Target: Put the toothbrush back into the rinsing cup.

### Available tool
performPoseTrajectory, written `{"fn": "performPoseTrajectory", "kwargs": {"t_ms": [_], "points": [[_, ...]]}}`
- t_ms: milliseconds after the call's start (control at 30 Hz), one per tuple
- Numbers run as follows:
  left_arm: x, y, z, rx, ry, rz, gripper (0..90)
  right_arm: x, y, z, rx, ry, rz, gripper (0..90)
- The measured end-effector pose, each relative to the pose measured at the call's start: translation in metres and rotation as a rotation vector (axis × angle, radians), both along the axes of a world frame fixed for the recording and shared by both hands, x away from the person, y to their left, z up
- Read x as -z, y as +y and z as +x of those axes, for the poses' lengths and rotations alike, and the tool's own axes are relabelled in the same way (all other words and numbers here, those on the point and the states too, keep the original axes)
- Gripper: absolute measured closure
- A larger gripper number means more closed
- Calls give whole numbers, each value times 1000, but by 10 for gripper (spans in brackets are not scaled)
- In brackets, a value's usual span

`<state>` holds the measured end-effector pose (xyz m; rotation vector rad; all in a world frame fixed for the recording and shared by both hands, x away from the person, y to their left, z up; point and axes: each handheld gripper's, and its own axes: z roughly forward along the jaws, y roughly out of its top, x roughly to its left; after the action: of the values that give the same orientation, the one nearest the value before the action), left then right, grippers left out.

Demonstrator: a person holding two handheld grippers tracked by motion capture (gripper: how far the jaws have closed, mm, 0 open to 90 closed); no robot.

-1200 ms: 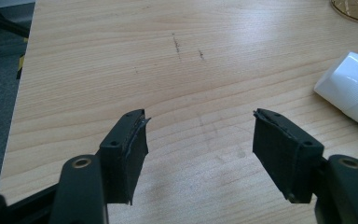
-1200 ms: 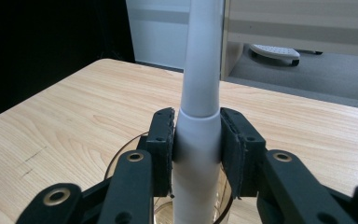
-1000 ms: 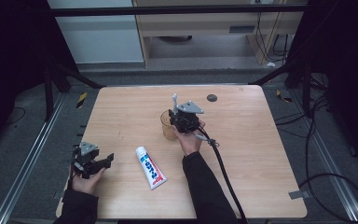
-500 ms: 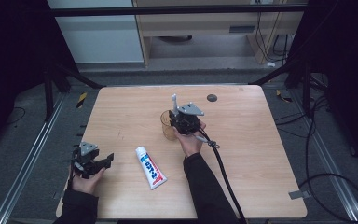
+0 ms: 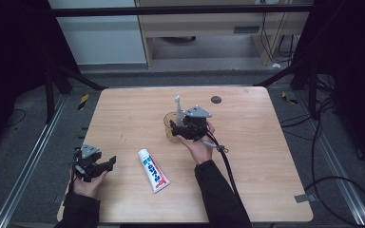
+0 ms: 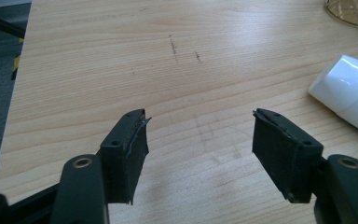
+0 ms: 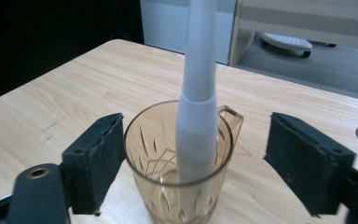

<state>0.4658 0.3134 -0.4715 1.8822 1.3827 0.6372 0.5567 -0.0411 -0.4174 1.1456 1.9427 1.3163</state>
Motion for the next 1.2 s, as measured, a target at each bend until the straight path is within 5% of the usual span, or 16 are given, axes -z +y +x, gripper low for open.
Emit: {"fn": "performPoseTrajectory", "kwargs": {"t_ms": [200, 467, 867, 1200], "points": [[1, 0, 0, 8, 15, -9, 374, -12, -19, -17, -32, 6, 16, 182], [0, -3, -4, 9, -14, -6, 382, -20, -56, -39, -48, 34, 29, 170], [-1, -18, -9, 38, -26, 36, 440, -6, -113, -61, -20, 81, -46, 184], [-2, -39, -18, 139, 10, 38, 565, 20, -146, -81, 13, 111, -71, 208]]}}
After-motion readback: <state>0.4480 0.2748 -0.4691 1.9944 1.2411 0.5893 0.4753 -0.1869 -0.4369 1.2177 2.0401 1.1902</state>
